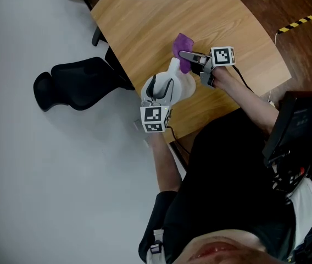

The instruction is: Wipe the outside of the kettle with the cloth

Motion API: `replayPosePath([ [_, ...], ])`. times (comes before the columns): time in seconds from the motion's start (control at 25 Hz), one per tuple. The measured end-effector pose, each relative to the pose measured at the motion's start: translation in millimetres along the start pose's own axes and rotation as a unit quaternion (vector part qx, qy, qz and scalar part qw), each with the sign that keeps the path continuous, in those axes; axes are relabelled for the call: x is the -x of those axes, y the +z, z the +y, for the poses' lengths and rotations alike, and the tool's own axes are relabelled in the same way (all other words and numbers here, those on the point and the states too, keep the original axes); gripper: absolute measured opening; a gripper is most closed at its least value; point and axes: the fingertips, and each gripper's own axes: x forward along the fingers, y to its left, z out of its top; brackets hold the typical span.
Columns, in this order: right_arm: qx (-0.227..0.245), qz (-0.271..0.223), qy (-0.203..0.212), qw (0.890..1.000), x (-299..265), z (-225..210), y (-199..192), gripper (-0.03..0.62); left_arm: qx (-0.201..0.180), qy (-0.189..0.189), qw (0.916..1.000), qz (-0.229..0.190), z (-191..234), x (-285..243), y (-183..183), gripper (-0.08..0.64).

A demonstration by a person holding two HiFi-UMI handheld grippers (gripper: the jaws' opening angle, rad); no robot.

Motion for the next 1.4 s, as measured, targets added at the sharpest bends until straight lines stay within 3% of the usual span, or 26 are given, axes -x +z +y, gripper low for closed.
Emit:
replayPosePath([
  [0.08,-0.071,0.001,-0.056,0.996,14.6,-35.0,-16.1,0.055,-0.002,0.001,1.0000,-0.002,-2.6,0.7,0.9,0.235],
  [0.12,-0.084,0.002,-0.072,0.994,19.7,-46.4,-20.7,0.055,-0.004,0.001,1.0000,-0.003,-4.2,1.0,1.4,0.236],
  [0.28,-0.086,0.016,-0.099,0.991,29.4,-75.5,-35.3,0.055,-0.009,0.005,0.9999,-0.009,-9.8,7.1,1.4,0.236],
  [0.4,-0.081,0.054,-0.137,0.986,36.8,-107.0,-48.5,0.055,-0.013,0.006,0.9998,-0.017,-11.1,8.3,-1.4,0.236],
  [0.8,-0.118,0.122,-0.244,0.955,48.7,-203.8,-86.9,0.055,-0.013,0.004,0.9997,-0.021,5.3,0.7,-8.6,0.236],
  [1.0,-0.121,0.156,-0.278,0.940,54.5,-214.0,-96.4,0.051,-0.016,0.006,0.9996,-0.023,5.4,-0.9,-10.2,0.237],
  [1.08,-0.108,0.169,-0.279,0.939,52.8,-206.3,-87.4,0.054,0.003,0.012,0.9995,-0.031,11.1,1.4,-6.0,0.229],
  [1.12,-0.094,0.164,-0.271,0.944,48.8,-195.6,-75.6,0.054,0.028,0.025,0.9986,-0.037,15.4,6.3,-3.5,0.225],
  [1.28,0.009,0.150,-0.176,0.973,1.9,-112.4,-14.3,0.055,0.122,0.140,0.9814,-0.048,15.0,46.4,-5.0,0.188],
  [1.32,0.037,0.169,-0.149,0.973,-11.3,-91.3,-10.7,0.055,0.133,0.159,0.9774,-0.040,6.4,52.6,-11.4,0.203],
  [1.4,0.075,0.232,-0.108,0.964,-27.3,-63.5,-25.4,0.055,0.153,0.170,0.9732,-0.023,-11.2,53.2,-30.5,0.231],
])
